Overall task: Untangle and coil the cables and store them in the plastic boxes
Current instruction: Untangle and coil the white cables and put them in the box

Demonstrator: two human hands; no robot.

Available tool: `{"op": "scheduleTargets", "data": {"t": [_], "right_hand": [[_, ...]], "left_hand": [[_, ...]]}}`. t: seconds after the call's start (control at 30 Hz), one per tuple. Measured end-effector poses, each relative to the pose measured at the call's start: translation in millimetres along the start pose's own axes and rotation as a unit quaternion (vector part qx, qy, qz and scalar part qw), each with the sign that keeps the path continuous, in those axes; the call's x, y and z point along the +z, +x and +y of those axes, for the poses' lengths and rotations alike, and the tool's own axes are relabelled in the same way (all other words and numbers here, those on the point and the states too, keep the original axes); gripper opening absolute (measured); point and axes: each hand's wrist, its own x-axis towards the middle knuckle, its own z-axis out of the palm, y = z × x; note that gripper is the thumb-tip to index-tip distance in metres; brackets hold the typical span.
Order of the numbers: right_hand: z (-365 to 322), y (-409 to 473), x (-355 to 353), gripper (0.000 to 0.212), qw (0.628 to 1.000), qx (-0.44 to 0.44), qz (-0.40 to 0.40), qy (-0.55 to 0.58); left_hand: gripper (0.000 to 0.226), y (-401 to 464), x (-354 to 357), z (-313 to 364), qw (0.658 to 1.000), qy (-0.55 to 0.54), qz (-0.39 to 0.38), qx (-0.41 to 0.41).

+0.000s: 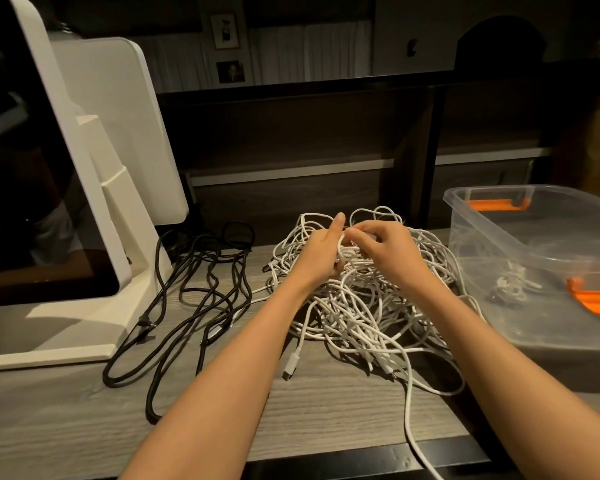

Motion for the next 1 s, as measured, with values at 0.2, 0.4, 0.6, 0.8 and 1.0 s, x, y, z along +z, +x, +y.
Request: {"op": "scheduleTargets", "data": {"t": [0.2, 0.4, 0.6, 0.8, 1.0], "right_hand": [[10.3, 0.6, 1.2, 0.013, 0.997, 0.081, -0.008, 0.009], [10.2, 2.0, -5.0, 0.023, 0.998, 0.058, -0.005, 0.004], [12.5, 0.3, -7.3, 0.023, 0.997, 0.066, -0.049, -0.013], [11.4, 1.4, -7.4, 0.020, 0.993, 0.065, -0.056, -0.078], [4.4, -2.1, -7.3, 0.023, 0.989, 0.038, -0.058, -0.127]], "left_hand": [[0.045, -0.3, -4.5, 1.7, 0.991, -0.118, -0.056, -0.022], [0.043, -6.2, -9.8, 3.4, 0.995, -0.045, -0.090, -0.015], [0.036, -6.5, -8.3, 6.9, 0.992, -0.070, -0.098, -0.044], [0.024, -7.3, -4.6, 6.9, 0.993, -0.064, -0.096, 0.000], [0.008, -5.5, -1.7, 4.4, 0.998, -0.042, -0.043, 0.031]]}}
